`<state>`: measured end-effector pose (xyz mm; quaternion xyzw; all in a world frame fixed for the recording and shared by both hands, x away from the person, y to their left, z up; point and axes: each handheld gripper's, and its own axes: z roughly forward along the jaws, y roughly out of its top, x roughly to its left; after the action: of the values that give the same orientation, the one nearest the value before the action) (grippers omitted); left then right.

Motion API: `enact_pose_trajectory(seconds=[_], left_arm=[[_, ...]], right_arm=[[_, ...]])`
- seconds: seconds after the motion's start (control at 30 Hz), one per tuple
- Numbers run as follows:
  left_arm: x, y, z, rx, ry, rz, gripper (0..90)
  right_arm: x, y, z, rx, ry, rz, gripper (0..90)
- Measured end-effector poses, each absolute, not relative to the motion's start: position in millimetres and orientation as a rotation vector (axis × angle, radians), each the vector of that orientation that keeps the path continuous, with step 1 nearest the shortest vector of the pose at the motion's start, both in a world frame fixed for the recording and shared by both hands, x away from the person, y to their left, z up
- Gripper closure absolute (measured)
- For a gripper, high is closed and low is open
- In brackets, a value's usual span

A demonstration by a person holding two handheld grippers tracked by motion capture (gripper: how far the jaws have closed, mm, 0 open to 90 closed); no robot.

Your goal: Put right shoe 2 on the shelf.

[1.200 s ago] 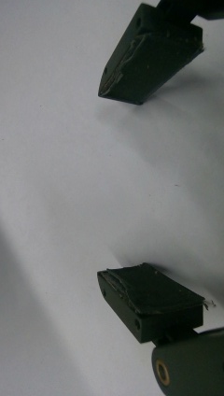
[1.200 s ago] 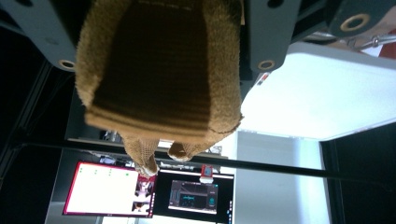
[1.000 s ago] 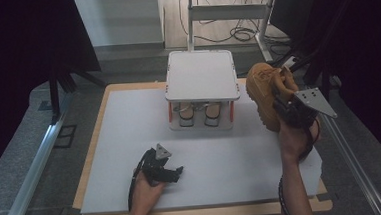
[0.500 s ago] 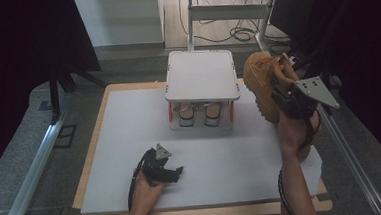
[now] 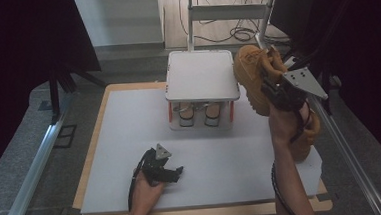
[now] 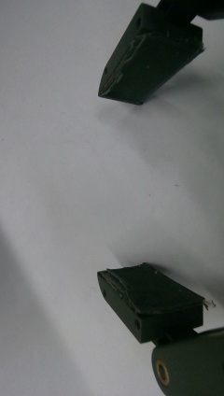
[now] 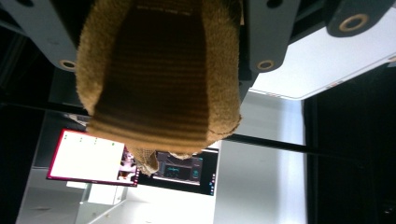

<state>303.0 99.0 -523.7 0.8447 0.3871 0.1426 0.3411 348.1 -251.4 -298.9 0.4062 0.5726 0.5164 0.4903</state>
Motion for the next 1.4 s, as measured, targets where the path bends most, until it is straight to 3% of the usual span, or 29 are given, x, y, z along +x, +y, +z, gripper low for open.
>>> enact_pose_trajectory(seconds=[1.4], left_arm=[[303,99,-524,2.193,1.005,0.373,11.6]], right_arm=[[402,-138,-306,0.864,1.527,1.395,53.1]])
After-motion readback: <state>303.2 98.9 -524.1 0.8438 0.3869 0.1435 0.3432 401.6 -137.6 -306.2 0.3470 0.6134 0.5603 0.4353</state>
